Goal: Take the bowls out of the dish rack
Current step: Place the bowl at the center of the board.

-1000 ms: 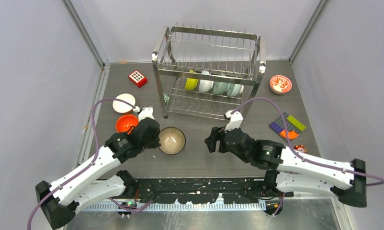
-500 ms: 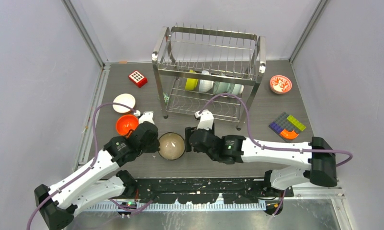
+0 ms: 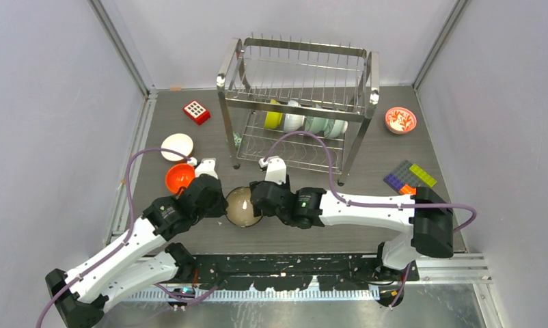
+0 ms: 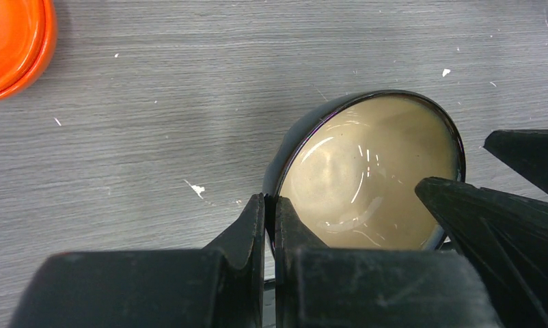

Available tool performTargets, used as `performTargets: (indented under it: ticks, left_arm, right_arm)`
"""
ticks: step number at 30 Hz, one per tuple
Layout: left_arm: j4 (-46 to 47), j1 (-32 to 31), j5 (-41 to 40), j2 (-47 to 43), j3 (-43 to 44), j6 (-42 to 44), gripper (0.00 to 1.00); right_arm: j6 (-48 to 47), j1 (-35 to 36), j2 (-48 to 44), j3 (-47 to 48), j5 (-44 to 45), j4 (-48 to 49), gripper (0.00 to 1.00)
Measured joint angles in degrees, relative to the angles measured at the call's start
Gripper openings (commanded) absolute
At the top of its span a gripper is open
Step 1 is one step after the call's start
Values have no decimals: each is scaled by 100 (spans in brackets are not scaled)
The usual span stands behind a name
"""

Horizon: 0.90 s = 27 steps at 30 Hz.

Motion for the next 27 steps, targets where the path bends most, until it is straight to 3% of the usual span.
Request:
performTargets:
  ticks: [27]
  left_arm:
    - [44,0,15,-79,-138,-52,0]
  right_arm:
    - [17,-37,636,295,-332,-326,41]
